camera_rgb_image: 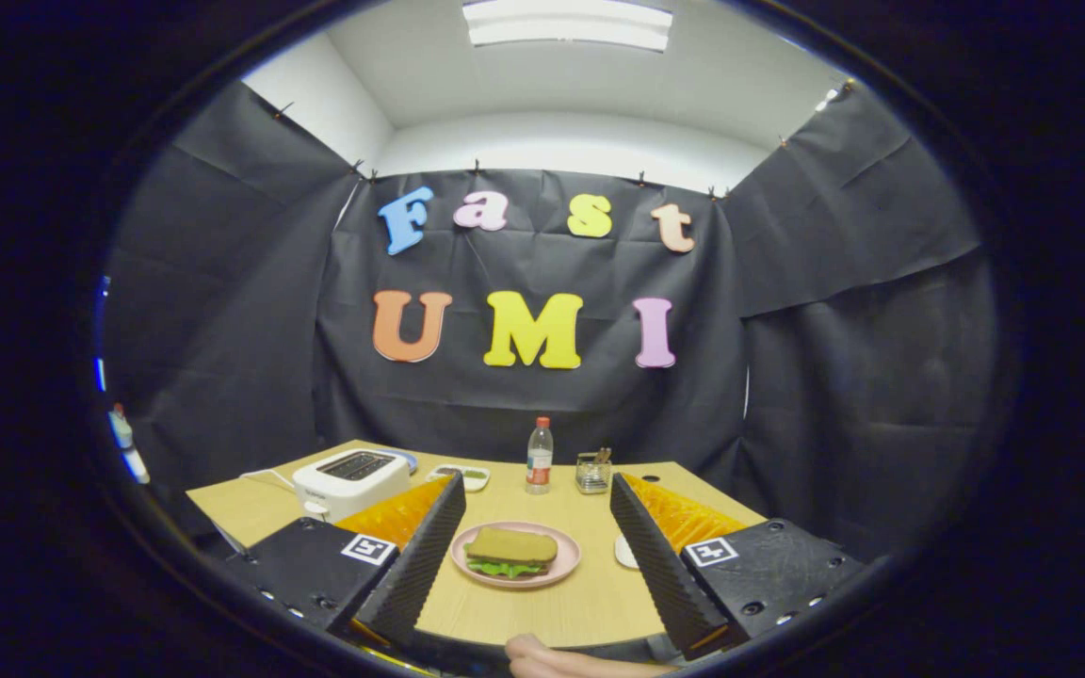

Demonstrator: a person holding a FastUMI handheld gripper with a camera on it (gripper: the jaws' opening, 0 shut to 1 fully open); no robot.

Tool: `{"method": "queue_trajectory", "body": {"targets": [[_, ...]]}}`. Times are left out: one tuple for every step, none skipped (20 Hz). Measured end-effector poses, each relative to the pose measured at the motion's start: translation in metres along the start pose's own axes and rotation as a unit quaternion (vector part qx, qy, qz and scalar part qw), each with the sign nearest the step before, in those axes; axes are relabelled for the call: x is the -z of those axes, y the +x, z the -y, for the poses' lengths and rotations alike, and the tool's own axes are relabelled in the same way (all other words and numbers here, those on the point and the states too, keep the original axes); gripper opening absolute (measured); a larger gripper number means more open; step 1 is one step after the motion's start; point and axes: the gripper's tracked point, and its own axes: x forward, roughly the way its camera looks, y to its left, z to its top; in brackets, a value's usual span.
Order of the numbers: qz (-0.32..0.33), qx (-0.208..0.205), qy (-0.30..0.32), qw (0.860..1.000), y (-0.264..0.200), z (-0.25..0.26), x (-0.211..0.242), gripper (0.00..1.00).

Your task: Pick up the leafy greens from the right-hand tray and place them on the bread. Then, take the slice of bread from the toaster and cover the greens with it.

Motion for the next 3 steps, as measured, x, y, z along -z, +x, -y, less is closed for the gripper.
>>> {"method": "queue_trajectory", "body": {"targets": [[0.006, 0.003, 0.004, 1.0, -0.004, 0.006, -0.004, 0.95], [0.009, 0.009, 0.005, 1.0, -0.007, 0.013, -0.004, 0.95], [0.01, 0.012, 0.003, 1.0, -0.009, 0.018, -0.004, 0.95]]}}
